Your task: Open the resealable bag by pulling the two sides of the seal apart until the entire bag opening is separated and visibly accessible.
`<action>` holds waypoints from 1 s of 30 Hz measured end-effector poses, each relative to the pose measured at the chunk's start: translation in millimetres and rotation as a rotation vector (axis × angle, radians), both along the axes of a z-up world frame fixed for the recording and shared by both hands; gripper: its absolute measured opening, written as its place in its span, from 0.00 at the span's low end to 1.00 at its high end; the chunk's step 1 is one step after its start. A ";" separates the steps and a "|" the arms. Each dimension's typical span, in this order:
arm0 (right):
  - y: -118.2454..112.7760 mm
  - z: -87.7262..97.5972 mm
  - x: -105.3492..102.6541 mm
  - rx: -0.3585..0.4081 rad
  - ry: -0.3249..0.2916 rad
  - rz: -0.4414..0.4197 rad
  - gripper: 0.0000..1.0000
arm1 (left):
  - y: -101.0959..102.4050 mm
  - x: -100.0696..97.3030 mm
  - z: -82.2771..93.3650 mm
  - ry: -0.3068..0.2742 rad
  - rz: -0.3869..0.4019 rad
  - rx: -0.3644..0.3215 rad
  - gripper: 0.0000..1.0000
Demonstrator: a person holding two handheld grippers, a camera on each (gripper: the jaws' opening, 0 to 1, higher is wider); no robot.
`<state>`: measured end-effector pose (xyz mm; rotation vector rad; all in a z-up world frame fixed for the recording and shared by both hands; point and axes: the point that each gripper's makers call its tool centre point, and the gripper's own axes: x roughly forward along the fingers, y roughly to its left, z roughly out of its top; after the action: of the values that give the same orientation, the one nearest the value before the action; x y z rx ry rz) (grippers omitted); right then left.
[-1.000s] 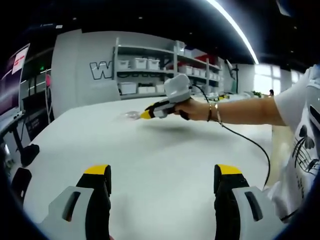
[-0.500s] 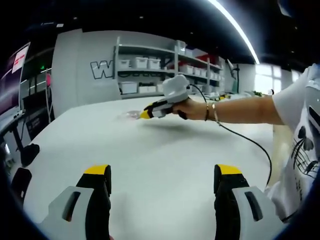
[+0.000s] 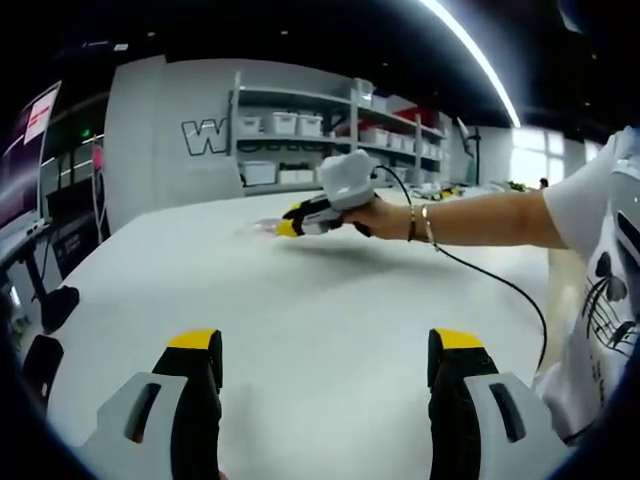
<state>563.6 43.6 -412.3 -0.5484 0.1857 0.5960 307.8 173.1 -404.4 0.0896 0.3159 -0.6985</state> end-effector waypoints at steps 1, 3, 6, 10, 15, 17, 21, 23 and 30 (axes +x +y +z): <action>0.4 0.1 0.4 0.002 0.001 0.002 0.21 | 0.3 0.1 -0.3 0.001 0.001 0.001 0.83; 0.7 -0.9 1.7 0.001 0.001 0.001 0.20 | 0.6 0.3 -0.6 0.002 0.002 0.001 0.83; 1.8 -3.7 3.7 -0.025 -0.012 0.014 0.17 | 1.3 0.5 -1.1 0.003 0.003 0.000 0.83; 4.9 -6.8 12.3 -0.083 -0.033 0.038 0.18 | 2.7 0.9 -2.0 0.004 0.006 -0.001 0.83; 10.3 -6.0 13.6 -0.144 -0.073 0.063 0.18 | 3.6 2.0 -2.5 0.005 0.008 -0.002 0.83; 12.9 -6.2 15.4 -0.159 -0.079 0.070 0.18 | 3.6 2.4 -2.4 0.004 0.007 -0.003 0.83; 15.9 -8.0 20.2 -0.171 -0.080 0.073 0.18 | 5.2 2.5 -1.8 0.003 0.010 -0.004 0.83; 17.5 -9.6 21.3 -0.191 -0.086 0.080 0.18 | 6.7 2.4 -1.7 0.003 0.013 -0.002 0.83; 21.7 -12.4 25.1 -0.222 -0.095 0.090 0.18 | 8.2 4.8 -1.2 0.000 0.019 -0.005 0.83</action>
<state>588.7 65.2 -424.7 -0.8017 0.1384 0.6389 312.6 181.3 -405.5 0.0819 0.3149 -0.6807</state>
